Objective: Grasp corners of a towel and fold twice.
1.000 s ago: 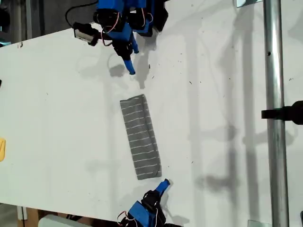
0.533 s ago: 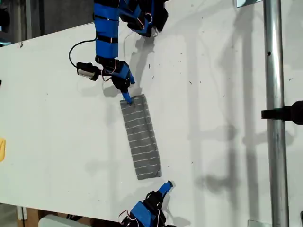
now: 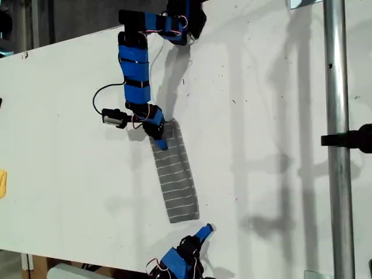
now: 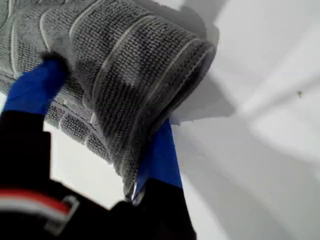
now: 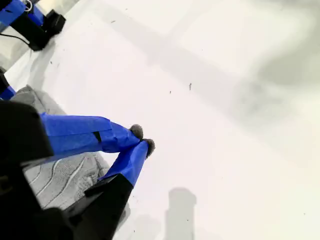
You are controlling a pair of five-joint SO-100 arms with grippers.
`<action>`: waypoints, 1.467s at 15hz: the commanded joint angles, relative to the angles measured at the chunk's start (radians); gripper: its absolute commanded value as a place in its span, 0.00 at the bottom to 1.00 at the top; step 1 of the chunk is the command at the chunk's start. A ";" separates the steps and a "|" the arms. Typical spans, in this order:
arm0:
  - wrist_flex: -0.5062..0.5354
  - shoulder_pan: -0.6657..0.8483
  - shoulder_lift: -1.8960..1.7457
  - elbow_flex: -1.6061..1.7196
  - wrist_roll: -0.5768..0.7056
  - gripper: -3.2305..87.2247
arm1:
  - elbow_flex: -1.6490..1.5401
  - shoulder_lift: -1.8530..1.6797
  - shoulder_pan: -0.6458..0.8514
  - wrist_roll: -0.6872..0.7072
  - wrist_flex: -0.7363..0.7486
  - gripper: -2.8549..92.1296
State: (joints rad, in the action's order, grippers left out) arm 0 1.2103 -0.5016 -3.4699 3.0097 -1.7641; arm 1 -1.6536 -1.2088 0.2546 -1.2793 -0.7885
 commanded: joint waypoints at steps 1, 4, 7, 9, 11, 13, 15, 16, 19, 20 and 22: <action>0.002 -0.020 -0.008 -0.026 -0.008 0.01 | 0.040 -0.009 -0.044 0.008 -0.038 0.03; 0.005 -0.011 -0.008 -0.028 0.008 0.01 | -0.193 -0.371 -0.092 -0.009 -0.334 0.03; 0.005 0.017 -0.008 -0.044 0.051 0.01 | -0.324 -0.887 -0.138 -0.129 -0.904 0.03; 0.003 0.020 -0.008 -0.049 0.058 0.01 | -0.253 -1.111 -0.199 -0.242 -1.192 0.03; -0.002 0.017 -0.008 -0.043 0.049 0.01 | -0.212 -1.069 -0.204 -0.204 -1.088 0.03; -0.006 0.009 -0.008 -0.044 0.037 0.01 | -0.179 -0.785 -0.195 -0.123 -0.845 0.03; -0.008 -0.002 -0.008 -0.040 0.015 0.01 | -0.071 -0.486 -0.207 -0.078 -0.712 0.03; -0.009 -0.003 -0.008 -0.037 0.012 0.01 | -0.005 -0.362 -0.216 -0.061 -0.666 0.03; -0.023 0.014 -0.008 -0.026 0.020 0.01 | 0.201 -0.135 -0.253 -0.029 -0.534 0.14; -0.023 0.011 -0.008 -0.026 0.018 0.01 | 0.210 -0.132 -0.249 -0.021 -0.525 0.43; -0.023 0.005 -0.008 -0.008 0.008 0.01 | 0.216 -0.253 -0.207 0.003 -0.554 0.38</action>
State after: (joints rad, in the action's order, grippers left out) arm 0 1.2072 -0.5001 -3.4699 3.0127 -1.7426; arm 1 -1.5064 -1.3392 0.0169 -1.3039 -1.3376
